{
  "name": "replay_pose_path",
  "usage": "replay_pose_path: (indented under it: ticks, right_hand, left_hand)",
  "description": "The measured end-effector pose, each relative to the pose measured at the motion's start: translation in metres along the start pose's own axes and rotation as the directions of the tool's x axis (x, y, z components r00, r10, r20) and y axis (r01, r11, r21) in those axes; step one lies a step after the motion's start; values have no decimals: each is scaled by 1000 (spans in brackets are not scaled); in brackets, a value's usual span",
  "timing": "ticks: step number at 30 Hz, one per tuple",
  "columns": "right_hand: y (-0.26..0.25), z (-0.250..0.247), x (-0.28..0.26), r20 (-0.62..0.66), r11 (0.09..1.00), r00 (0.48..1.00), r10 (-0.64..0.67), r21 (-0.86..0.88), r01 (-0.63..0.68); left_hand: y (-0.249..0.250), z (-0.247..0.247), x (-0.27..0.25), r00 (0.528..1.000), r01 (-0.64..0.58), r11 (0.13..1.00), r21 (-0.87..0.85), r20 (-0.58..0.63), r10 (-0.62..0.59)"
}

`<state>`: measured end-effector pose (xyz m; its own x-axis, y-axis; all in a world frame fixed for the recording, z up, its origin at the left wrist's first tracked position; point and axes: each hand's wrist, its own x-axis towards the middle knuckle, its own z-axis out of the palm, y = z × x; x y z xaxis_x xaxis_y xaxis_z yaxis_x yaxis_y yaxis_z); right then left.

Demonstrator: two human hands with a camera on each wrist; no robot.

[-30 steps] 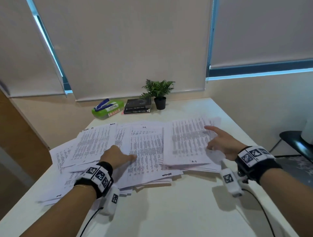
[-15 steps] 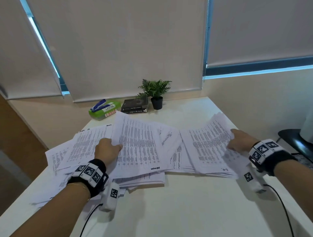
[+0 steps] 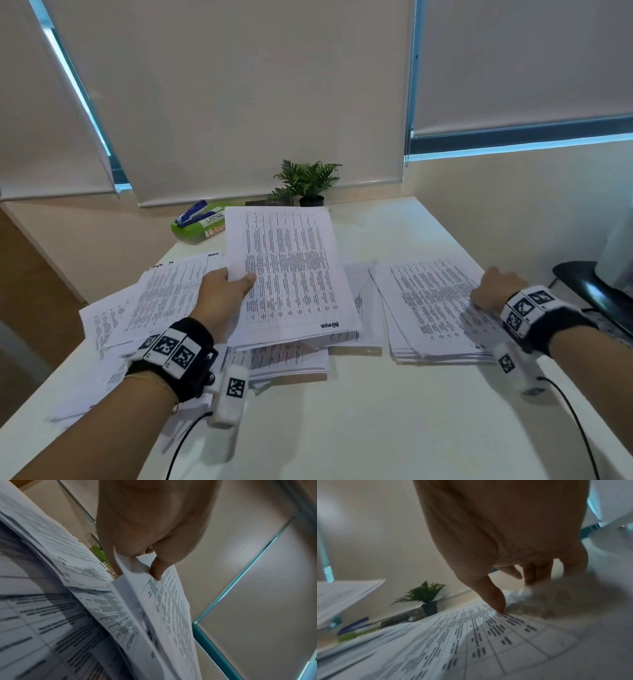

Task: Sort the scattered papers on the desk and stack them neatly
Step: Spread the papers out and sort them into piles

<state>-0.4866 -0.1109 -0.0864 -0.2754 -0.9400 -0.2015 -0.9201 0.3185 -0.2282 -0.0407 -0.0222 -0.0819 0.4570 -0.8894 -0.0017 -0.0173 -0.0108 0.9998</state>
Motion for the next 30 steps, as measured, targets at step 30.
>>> replay_pose_path:
  ticks: [30]
  right_hand:
    - [-193, 120, -91, 138, 481, 875, -464, 869, 118]
  left_hand:
    - [-21, -182, 51, 891, 453, 479, 752, -404, -207]
